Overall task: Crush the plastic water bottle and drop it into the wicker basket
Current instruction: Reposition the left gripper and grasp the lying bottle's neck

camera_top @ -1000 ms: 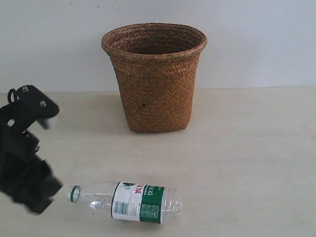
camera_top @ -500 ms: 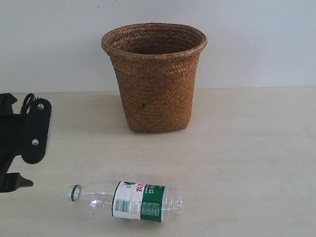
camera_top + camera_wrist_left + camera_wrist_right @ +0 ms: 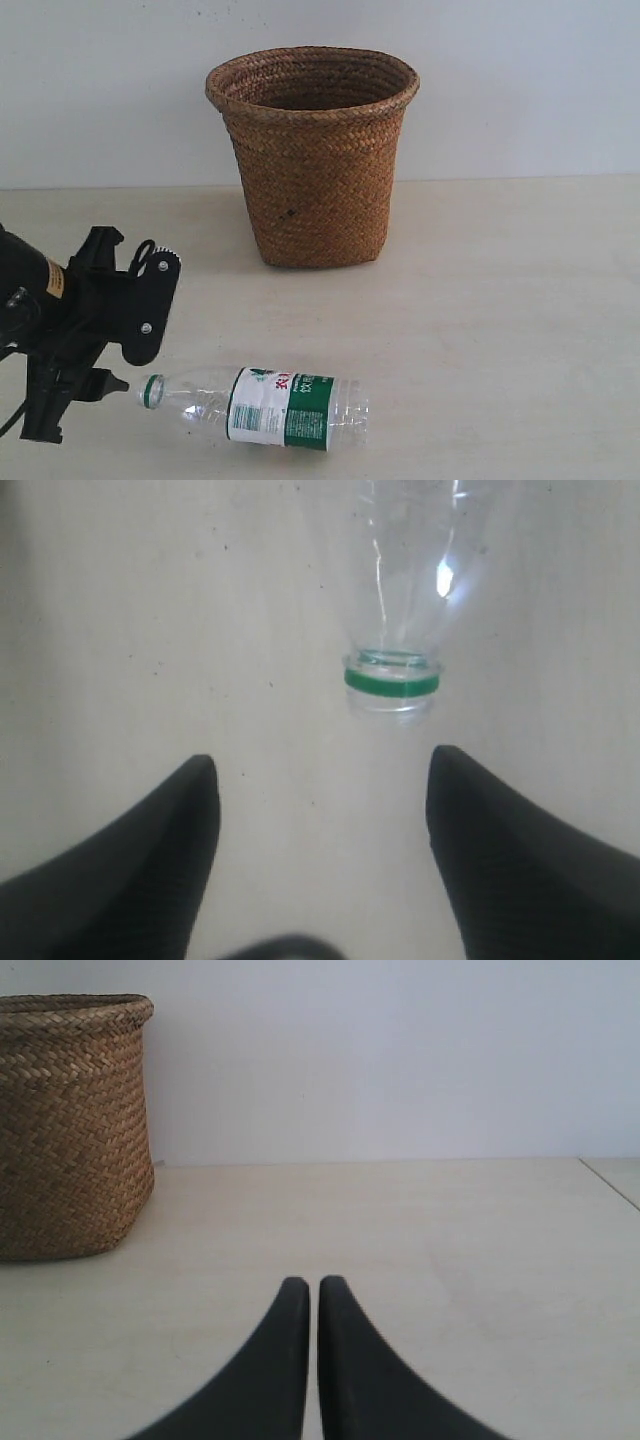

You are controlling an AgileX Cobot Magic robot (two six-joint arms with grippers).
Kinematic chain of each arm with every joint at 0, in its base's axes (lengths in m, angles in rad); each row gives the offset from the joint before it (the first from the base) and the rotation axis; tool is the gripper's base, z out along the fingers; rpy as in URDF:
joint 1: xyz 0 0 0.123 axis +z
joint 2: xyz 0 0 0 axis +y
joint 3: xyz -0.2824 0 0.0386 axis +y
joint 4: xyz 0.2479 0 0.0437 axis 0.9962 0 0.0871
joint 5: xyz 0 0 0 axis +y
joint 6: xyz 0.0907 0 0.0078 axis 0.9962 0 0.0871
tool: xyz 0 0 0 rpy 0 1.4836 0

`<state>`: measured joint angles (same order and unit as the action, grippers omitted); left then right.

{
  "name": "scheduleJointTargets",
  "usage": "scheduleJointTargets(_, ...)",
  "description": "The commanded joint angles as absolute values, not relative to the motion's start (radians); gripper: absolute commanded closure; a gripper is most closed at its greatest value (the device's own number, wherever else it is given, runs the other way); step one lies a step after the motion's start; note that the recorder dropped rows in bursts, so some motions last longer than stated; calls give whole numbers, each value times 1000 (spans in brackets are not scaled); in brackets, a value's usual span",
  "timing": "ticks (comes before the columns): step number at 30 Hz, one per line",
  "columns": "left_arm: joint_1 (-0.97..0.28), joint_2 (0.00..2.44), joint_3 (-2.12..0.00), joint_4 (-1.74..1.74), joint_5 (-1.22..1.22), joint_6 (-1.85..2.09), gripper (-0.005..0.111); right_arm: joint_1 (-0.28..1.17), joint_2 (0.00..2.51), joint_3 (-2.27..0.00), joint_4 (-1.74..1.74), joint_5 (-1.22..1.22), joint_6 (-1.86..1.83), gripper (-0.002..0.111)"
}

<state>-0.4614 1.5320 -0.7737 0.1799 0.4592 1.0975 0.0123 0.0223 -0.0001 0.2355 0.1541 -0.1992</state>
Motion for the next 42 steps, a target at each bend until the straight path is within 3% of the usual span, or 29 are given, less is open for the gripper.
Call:
scheduleJointTargets(1,-466,1583,-778,164,438,1119,50,9,19,0,230,146,-202,107)
scheduleJointTargets(14,-528,1656,-778,142,368,1139,50,9,19,0,230,146,-202,107)
scheduleJointTargets(25,-528,1689,-778,187,424,1130,50,9,19,0,230,146,-202,107)
scheduleJointTargets(38,-530,1792,-778,175,324,1114,51,9,19,0,230,146,-202,107)
scheduleJointTargets(42,-530,1793,-779,173,313,1068,63,9,19,0,230,141,-202,107)
